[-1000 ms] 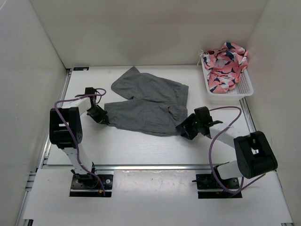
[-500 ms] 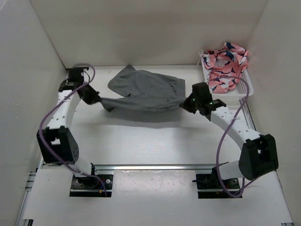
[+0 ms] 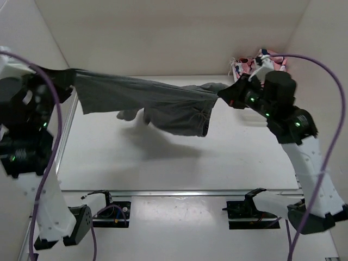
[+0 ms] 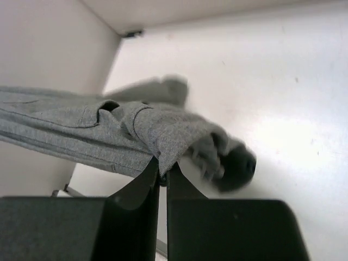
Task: Fold and stack the shorts
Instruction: Fold the shorts
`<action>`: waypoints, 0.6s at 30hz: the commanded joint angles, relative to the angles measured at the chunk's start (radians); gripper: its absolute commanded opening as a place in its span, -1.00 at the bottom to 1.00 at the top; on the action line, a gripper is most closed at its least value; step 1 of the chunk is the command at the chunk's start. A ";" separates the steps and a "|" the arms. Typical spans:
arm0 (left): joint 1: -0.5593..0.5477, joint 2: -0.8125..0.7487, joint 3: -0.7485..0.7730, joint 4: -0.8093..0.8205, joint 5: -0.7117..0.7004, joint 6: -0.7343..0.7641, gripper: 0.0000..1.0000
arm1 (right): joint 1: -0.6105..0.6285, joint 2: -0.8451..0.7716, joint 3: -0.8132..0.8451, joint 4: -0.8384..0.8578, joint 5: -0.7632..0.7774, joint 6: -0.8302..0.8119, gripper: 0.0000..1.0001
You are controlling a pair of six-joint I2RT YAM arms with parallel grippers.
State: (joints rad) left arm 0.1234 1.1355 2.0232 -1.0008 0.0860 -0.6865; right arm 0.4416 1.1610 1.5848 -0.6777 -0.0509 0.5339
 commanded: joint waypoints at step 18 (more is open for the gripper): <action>0.007 0.128 -0.053 0.060 -0.020 0.093 -0.80 | -0.018 -0.078 -0.024 -0.076 0.086 -0.120 -1.00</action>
State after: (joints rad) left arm 0.1207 1.1469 2.0613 -0.9848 0.1253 -0.6262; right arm 0.4419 1.0111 1.6405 -0.7860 -0.0708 0.4595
